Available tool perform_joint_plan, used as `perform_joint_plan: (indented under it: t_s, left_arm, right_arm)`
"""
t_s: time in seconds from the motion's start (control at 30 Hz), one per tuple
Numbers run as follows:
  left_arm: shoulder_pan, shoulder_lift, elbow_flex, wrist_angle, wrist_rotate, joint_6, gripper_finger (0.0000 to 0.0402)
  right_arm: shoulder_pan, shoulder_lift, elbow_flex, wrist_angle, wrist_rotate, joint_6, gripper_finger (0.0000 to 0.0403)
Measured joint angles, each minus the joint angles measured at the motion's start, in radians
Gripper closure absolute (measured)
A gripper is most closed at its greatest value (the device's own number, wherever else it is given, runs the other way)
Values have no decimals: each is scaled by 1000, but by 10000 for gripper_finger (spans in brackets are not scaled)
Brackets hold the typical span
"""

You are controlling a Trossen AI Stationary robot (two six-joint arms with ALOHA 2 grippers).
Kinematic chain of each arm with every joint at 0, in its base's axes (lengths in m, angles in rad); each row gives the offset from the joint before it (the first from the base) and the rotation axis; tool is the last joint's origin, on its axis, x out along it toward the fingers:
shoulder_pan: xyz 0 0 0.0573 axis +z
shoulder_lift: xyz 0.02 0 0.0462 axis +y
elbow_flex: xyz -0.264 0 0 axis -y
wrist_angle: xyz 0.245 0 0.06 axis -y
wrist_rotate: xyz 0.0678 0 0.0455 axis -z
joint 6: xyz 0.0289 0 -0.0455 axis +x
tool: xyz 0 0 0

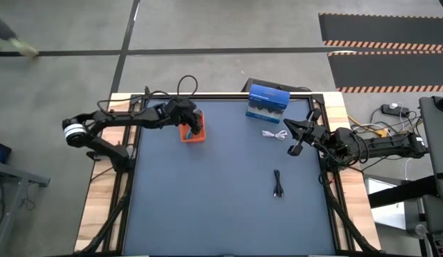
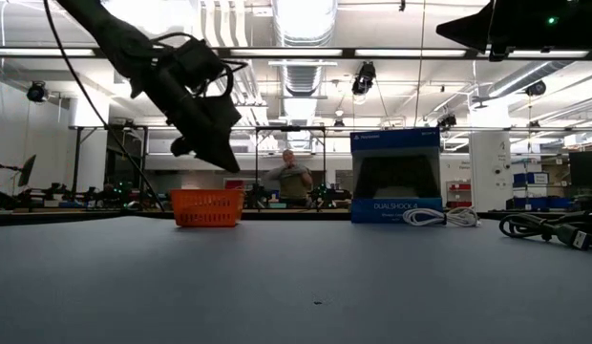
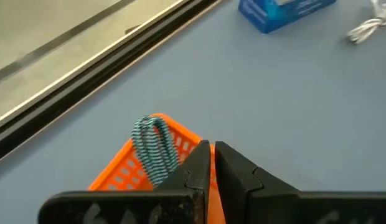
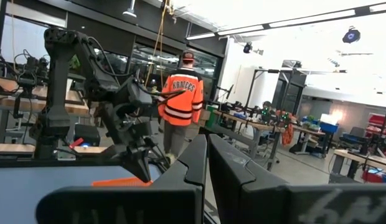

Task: Pick and place USB-C Cables
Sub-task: Put the green charger cable into the orange bin

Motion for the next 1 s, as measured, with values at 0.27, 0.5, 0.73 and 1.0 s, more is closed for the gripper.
perform_joint_plan:
  t_s: [0.27,0.5,0.73,1.0]
  left_arm:
    - [10,67,-18,-10,-48,-49,394]
    - [11,108,-14,-3,-80,-48,394]
    - [11,170,-17,6,-81,-48,394]
    - [10,207,-16,2,-81,-48,394]
  right_arm:
    - [0,0,0,-9,7,-4,394]
    - [0,0,0,-23,32,-1,394]
    - [0,0,0,-23,32,2,394]
    - [0,0,0,-23,33,3,394]
